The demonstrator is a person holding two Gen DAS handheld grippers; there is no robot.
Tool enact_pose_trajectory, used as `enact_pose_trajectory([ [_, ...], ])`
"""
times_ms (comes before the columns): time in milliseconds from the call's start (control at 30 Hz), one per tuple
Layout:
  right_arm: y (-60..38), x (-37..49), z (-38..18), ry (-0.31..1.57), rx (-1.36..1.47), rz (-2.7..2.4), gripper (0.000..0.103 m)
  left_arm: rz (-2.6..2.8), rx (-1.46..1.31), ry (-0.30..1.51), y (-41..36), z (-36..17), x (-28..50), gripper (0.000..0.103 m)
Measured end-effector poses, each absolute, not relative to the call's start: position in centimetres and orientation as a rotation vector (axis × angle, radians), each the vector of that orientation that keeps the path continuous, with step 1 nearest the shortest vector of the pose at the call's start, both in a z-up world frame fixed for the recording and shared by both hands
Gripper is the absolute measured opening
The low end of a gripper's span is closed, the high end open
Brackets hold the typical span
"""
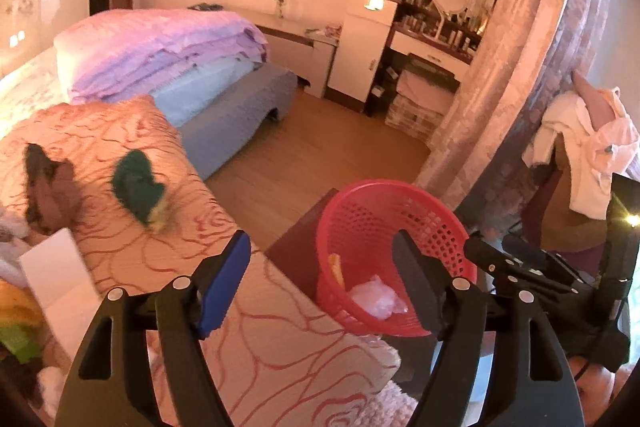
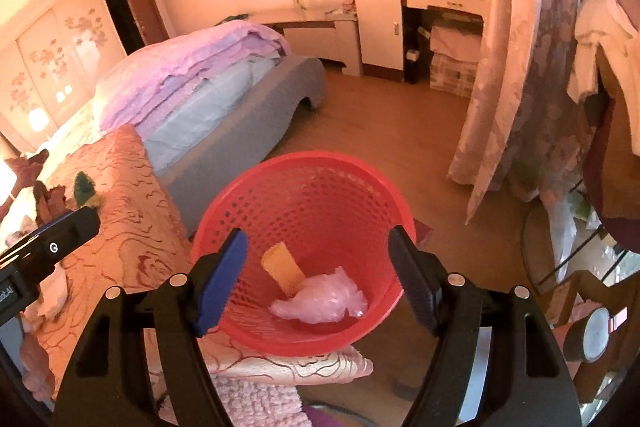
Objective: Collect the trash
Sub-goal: 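Return both tools to the bed and grasp the black plastic bag with the left tool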
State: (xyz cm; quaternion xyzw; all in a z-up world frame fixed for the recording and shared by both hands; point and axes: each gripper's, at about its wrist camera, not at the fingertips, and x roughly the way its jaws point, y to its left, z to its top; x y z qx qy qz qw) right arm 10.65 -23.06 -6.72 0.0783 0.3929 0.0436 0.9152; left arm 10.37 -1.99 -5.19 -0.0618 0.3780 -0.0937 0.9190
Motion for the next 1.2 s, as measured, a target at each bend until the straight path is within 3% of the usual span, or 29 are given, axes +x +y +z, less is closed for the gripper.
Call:
enact_pose_trajectory([
  [433, -18.7, 8.7, -5.8, 0.794, 0.090, 0.193, 0.072, -0.048, -0.127, 0.738, 3.2, -3.7, 6.5, 0.071],
  [967, -16.1, 7.5, -5.9, 0.809, 0.055, 0.264, 0.072, 0.280, -0.233, 0.646, 17.1, -1.0, -1.2, 0.071],
  [1200, -15.5, 7.3, -6.3, 0.820, 0.050, 0.272, 0.072, 0.304, -0.350, 0.682, 21.5, -2.9, -3.4, 0.071],
])
